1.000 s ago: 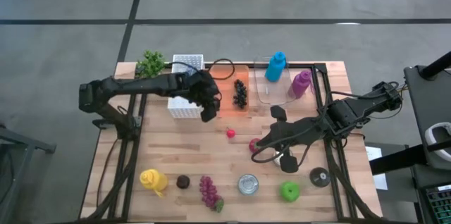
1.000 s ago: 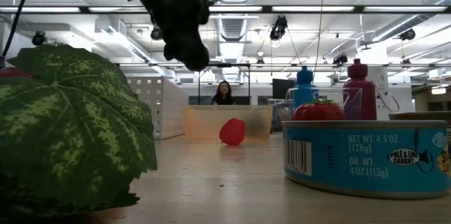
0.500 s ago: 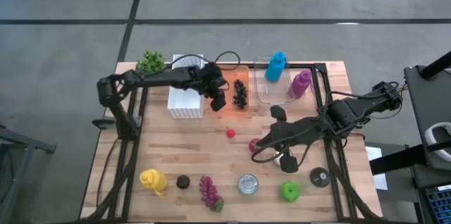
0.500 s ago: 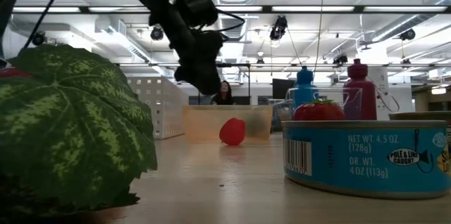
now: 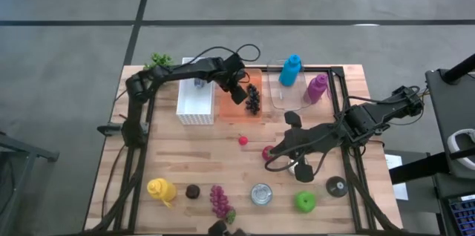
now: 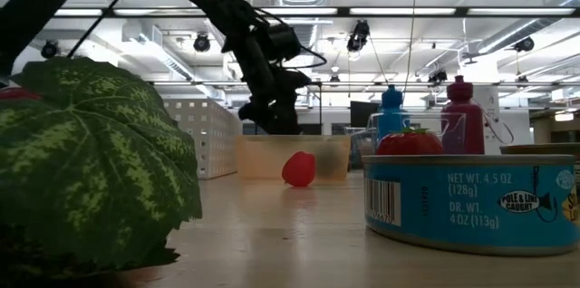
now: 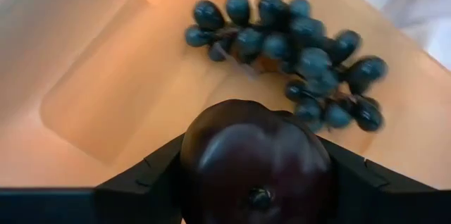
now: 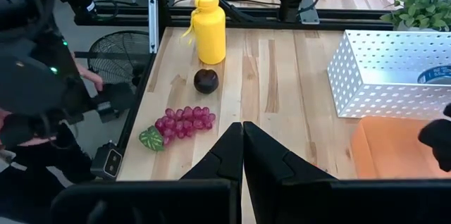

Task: Pick & Place Food Item
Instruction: Put the top plum into the orange bin

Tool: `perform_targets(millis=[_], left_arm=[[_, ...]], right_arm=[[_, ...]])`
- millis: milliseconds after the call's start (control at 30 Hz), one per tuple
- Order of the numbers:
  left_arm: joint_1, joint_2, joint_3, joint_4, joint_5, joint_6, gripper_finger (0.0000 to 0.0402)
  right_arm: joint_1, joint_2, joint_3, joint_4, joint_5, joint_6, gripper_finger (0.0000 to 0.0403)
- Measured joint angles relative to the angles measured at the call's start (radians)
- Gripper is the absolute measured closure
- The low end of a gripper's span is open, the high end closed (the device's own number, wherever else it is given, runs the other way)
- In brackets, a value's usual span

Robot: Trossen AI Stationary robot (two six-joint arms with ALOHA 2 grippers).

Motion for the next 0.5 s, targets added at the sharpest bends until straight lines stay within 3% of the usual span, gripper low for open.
perform_targets(millis=[200, 500], left_arm=[[0.03, 0.035, 0.035, -0.025, 0.031, -0.029, 0.0149], [0.068, 0.035, 0.035, -0.013, 0.036, -0.022, 0.0166]], right_arm=[[0.0, 0.0, 0.0, 0.001, 0.0, 0.0, 0.0394], [0.0, 0.0, 0.0, 0.001, 0.0, 0.0, 0.0394]])
